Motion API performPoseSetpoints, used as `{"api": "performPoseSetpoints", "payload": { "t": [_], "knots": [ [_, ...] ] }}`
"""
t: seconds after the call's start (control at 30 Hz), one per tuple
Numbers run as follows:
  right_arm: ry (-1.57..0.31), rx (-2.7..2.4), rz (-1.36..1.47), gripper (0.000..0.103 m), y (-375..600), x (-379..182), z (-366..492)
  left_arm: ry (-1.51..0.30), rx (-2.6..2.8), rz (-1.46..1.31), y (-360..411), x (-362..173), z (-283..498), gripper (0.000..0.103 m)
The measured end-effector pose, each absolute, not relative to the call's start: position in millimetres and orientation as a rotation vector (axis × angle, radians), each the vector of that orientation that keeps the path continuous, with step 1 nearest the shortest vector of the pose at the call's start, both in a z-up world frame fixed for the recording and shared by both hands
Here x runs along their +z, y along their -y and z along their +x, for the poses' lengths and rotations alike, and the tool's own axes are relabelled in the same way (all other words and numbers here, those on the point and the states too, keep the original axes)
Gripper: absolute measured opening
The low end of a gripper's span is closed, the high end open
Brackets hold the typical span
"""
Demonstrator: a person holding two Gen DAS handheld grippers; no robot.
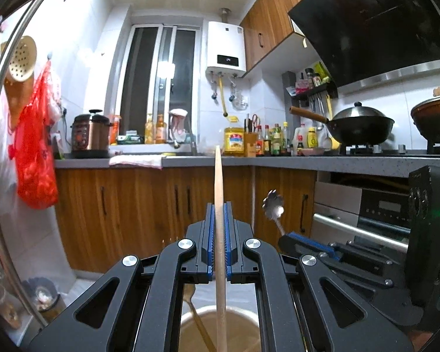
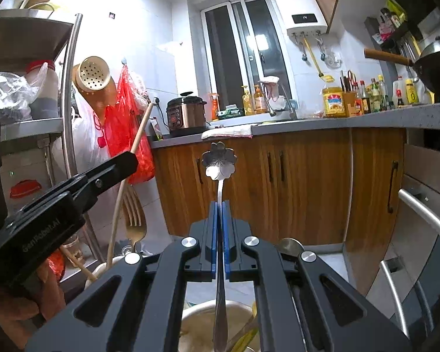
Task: Organize utensils
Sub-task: 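Hold the chopstick over the tall pot while the right holds the spoon above the small pot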
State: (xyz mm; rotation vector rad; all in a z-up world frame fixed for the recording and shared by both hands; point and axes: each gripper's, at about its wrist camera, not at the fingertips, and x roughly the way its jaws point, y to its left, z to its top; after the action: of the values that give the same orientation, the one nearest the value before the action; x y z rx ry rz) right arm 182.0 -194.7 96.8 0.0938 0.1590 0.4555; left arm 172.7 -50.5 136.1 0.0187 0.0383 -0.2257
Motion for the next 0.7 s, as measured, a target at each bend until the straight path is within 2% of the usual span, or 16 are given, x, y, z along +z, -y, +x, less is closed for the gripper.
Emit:
{"api": "performPoseSetpoints", "payload": {
  "t": [0.5, 0.7],
  "knots": [
    [-0.169, 0.475, 0.131, 0.003, 225, 89, 155, -0.13, -0.289, -0.021, 33, 123, 148, 0.007],
    [-0.198, 0.51, 0.061, 0.003, 223, 91, 140, -0.244, -0.31, 0.039, 37, 118, 146, 0.007]
  ]
}}
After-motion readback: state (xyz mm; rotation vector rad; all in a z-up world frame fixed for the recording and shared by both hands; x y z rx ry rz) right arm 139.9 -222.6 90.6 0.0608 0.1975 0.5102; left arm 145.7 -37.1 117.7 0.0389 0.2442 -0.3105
